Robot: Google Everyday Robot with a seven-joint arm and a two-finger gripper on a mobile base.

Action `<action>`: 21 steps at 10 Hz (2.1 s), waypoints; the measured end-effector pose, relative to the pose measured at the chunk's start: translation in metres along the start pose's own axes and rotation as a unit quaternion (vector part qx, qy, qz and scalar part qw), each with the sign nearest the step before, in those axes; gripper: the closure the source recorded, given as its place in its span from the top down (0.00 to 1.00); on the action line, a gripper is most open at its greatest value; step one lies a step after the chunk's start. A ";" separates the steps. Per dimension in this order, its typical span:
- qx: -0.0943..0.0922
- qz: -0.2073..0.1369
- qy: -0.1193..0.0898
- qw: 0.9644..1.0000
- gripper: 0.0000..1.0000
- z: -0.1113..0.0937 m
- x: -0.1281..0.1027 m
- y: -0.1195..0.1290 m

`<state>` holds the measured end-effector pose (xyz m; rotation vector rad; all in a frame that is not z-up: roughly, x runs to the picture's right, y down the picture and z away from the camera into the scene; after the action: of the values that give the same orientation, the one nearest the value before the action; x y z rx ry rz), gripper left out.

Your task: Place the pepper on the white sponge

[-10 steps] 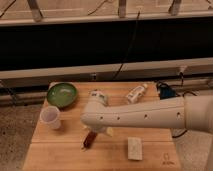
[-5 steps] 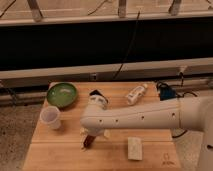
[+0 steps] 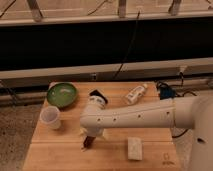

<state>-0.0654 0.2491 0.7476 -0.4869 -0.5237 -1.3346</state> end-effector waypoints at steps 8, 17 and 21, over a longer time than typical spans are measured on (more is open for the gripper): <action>-0.011 -0.013 -0.021 1.000 0.80 0.015 -0.004 -0.014; -0.017 -0.009 -0.032 0.999 0.80 0.027 -0.009 -0.025; -0.019 -0.002 -0.033 0.999 0.80 0.030 -0.010 -0.027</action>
<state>-0.0959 0.2705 0.7662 -0.5633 -0.5552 -1.3385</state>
